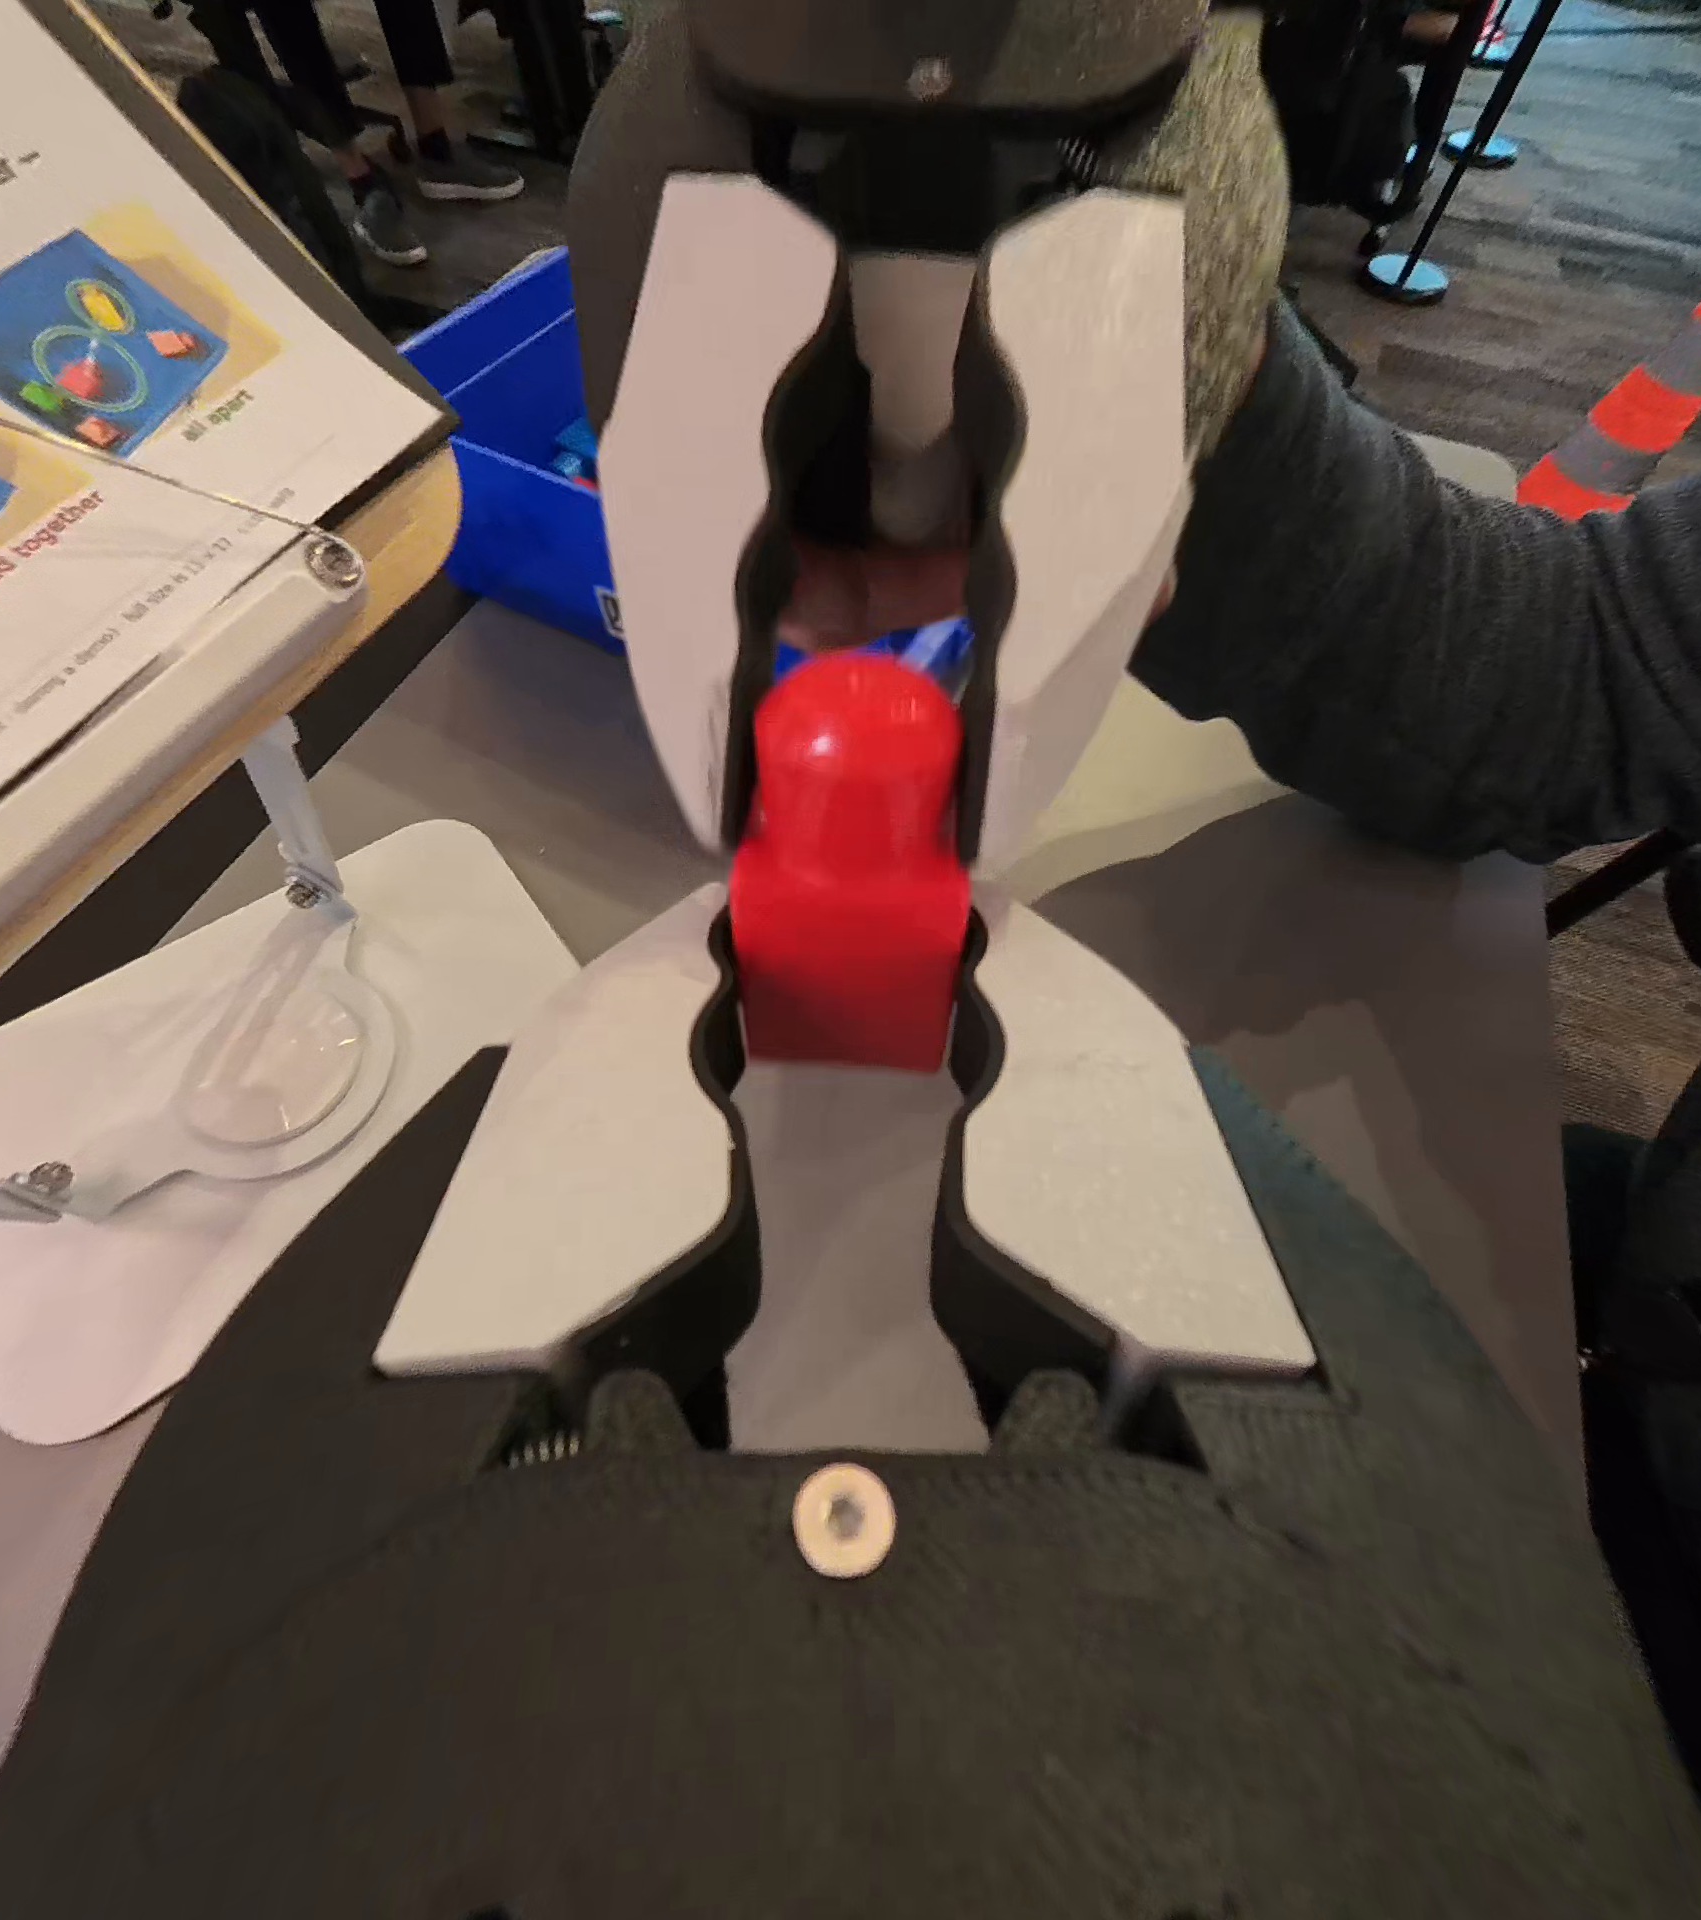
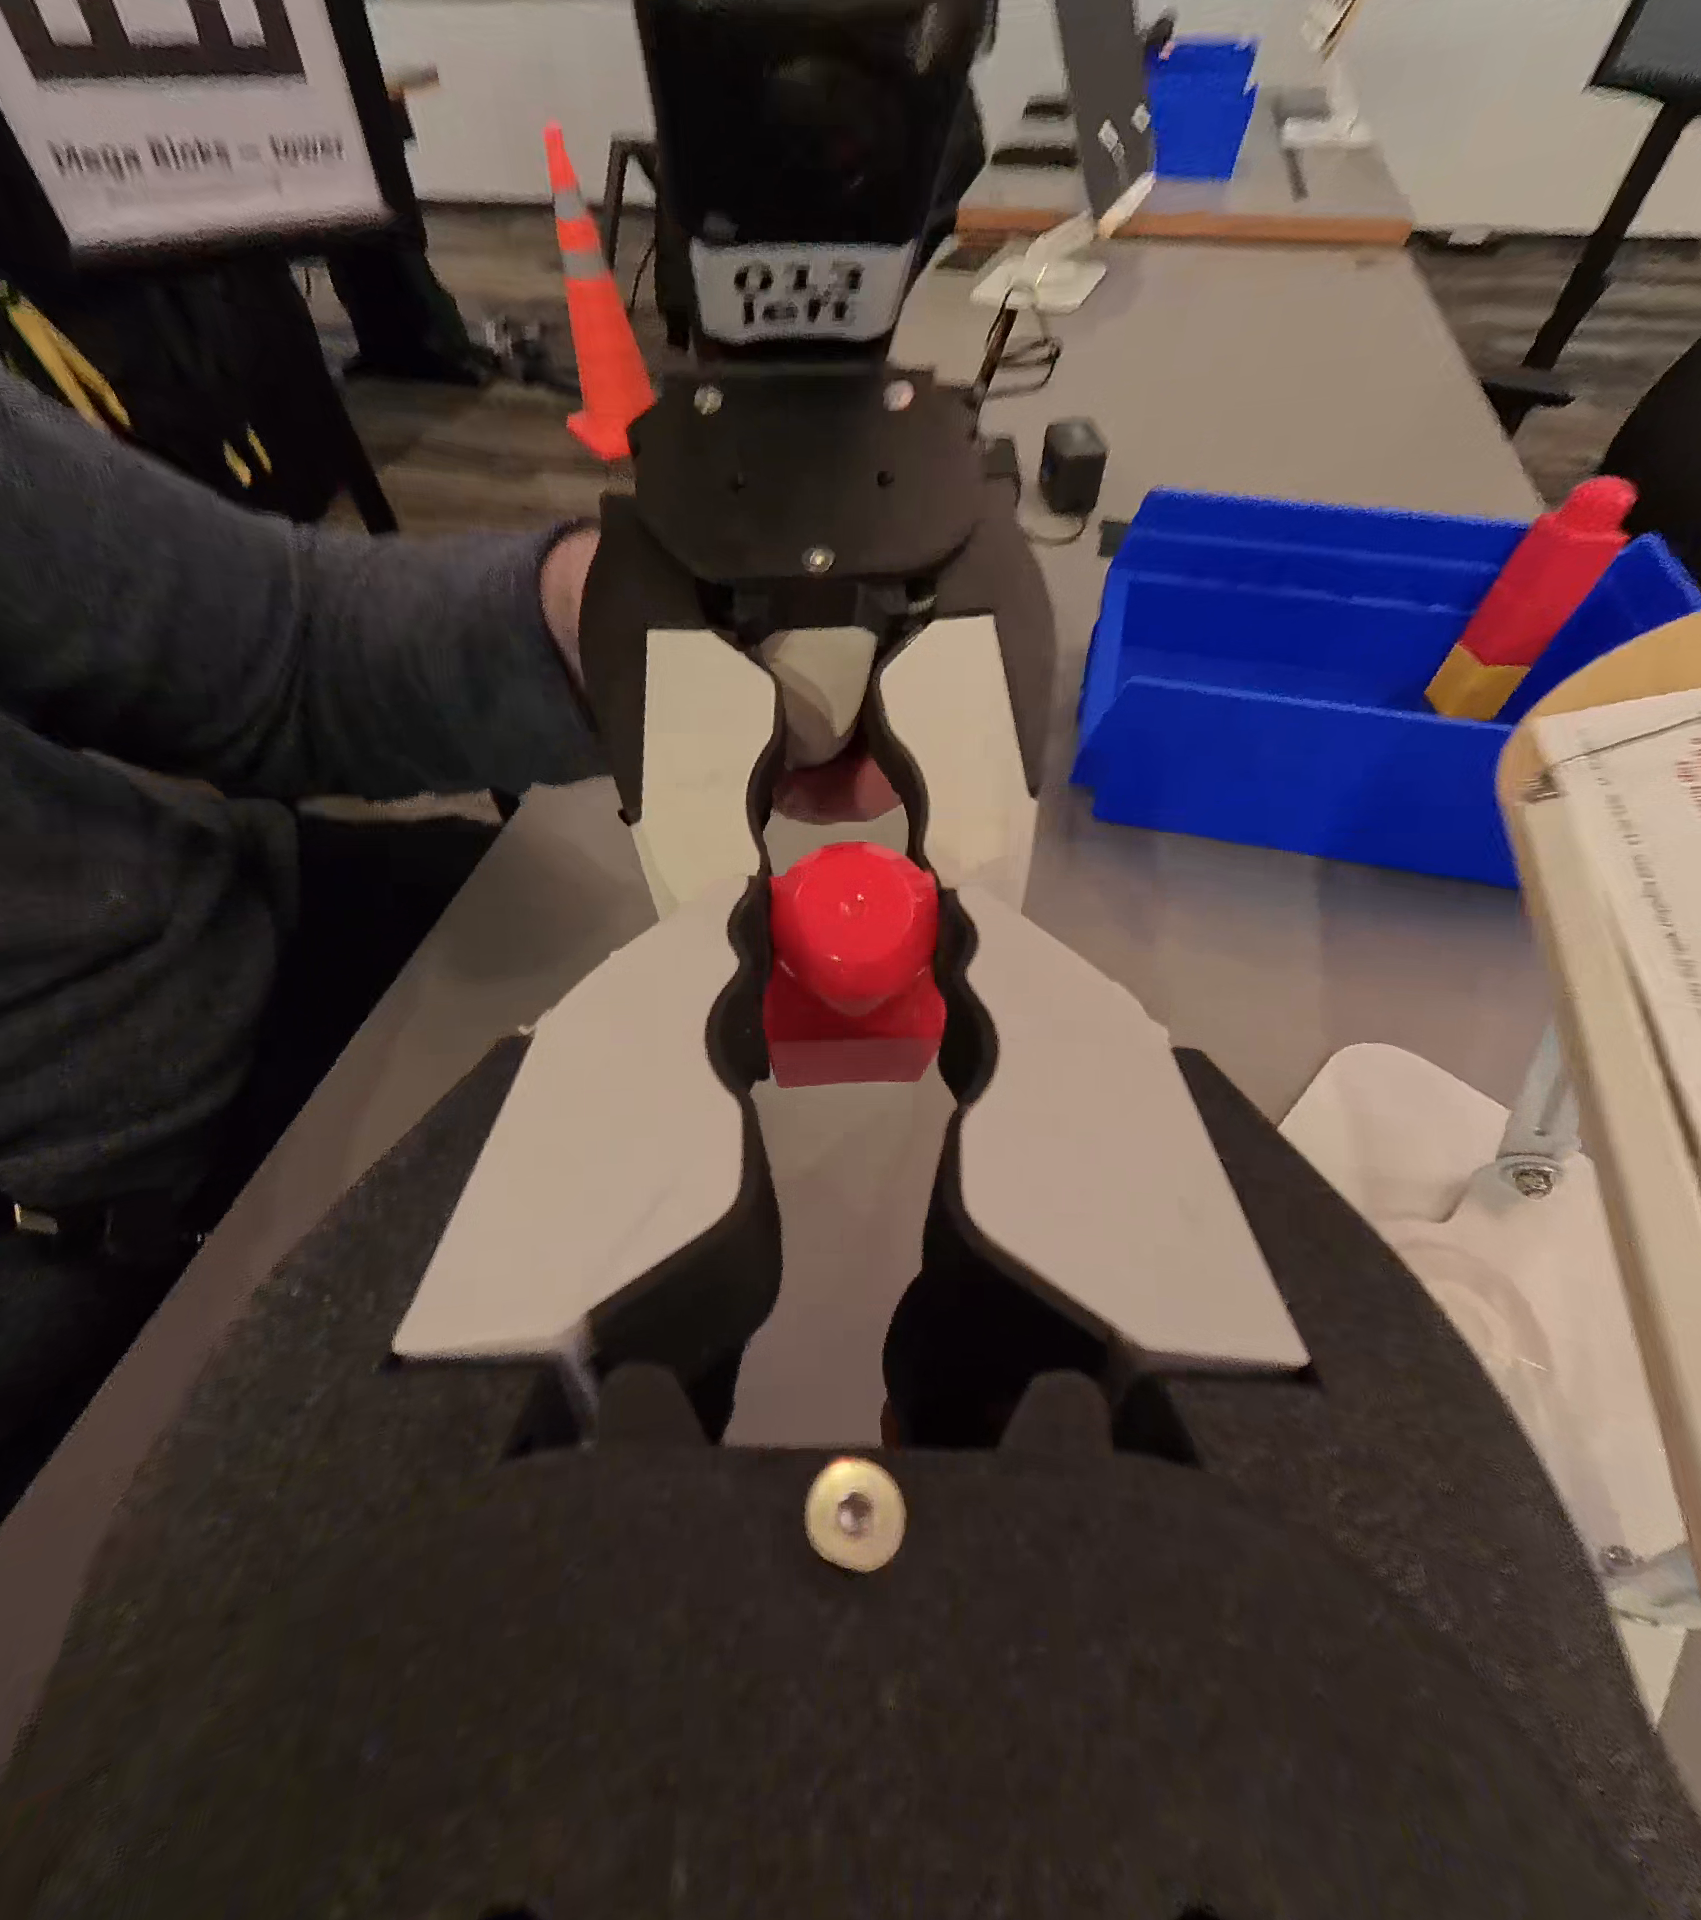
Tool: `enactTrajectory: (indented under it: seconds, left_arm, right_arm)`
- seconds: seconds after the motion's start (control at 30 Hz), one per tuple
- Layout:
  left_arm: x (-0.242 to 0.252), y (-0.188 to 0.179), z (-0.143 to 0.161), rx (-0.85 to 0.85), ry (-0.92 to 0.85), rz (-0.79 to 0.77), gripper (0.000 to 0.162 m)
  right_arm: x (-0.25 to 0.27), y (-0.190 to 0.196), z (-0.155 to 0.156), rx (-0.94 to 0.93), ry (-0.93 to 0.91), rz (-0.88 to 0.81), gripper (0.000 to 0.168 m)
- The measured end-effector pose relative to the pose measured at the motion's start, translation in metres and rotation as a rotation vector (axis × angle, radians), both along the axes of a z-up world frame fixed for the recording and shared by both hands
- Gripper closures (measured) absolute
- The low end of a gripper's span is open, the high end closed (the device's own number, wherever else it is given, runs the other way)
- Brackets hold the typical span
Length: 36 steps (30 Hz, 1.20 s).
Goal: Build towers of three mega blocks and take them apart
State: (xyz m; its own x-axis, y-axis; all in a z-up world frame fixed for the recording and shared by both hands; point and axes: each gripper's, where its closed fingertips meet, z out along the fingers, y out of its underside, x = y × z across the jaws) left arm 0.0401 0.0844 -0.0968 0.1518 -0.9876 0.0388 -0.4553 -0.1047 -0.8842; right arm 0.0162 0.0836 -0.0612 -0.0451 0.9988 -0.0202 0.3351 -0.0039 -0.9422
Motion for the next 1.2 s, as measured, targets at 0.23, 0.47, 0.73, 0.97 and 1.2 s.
enactTrajectory:
  seconds: [0.23, 0.47, 0.73, 0.97, 1.2]
  left_arm:
    - [-0.033, 0.013, -0.014, 0.031, 0.063, 0.093, 0.158]
    - [-0.072, 0.028, -0.023, 0.019, 0.061, 0.219, 0.162]
    - [-0.140, 0.077, -0.019, 0.048, 0.008, 0.529, 0.154]
    - [-0.230, 0.161, -0.021, 0.069, -0.040, 0.892, 0.116]
    - [-0.300, 0.249, -0.061, 0.016, 0.080, 1.121, 0.084]
  right_arm:
    - [0.116, 0.073, 0.015, 0.074, -0.041, -0.445, 0.139]
    - [0.284, 0.122, -0.035, -0.090, -0.178, -0.945, 0.139]
    - [0.349, 0.137, -0.063, -0.151, -0.267, -1.215, 0.112]
    - [0.301, 0.134, -0.037, -0.067, -0.237, -1.091, 0.120]
    - [0.258, 0.134, -0.037, -0.026, -0.274, -0.979, 0.123]
